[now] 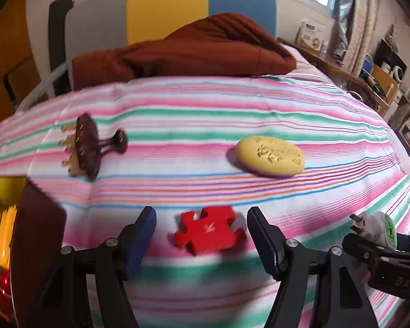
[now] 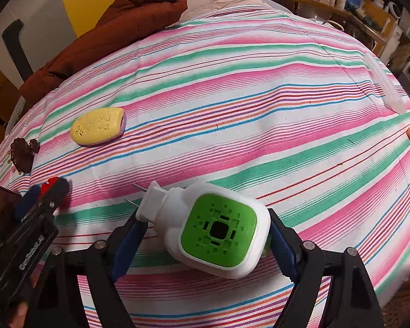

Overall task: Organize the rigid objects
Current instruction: 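Grasp the red K puzzle piece with the left tool while the right tool holds the plug device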

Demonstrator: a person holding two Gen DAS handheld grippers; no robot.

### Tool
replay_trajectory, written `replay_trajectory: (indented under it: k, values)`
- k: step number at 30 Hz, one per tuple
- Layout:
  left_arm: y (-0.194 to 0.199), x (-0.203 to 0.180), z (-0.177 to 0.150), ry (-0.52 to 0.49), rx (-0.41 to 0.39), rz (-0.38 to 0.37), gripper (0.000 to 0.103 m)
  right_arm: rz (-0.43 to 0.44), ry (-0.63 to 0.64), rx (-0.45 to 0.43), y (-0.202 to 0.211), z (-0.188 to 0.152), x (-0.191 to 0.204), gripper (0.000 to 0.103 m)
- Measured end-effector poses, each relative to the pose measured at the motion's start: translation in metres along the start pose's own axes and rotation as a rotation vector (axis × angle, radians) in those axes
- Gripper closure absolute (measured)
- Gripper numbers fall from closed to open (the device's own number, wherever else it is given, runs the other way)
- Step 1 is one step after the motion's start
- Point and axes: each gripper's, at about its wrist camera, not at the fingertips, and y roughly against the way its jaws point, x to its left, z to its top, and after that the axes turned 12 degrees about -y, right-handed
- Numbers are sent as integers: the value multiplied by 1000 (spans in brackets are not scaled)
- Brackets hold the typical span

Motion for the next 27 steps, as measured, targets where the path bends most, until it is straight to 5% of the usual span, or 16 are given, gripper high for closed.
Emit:
replay_trajectory:
  k: [5, 9, 27]
  values:
    - [-1, 1, -2, -3, -22, 2, 39, -6, 9, 0, 1, 0, 0, 18]
    - [3, 12, -9, 51, -53, -13, 55, -14, 22, -3, 2, -1, 0, 18]
    - [40, 8, -56, 17, -115, -50, 55, 17, 174, -64, 16, -12, 27, 19]
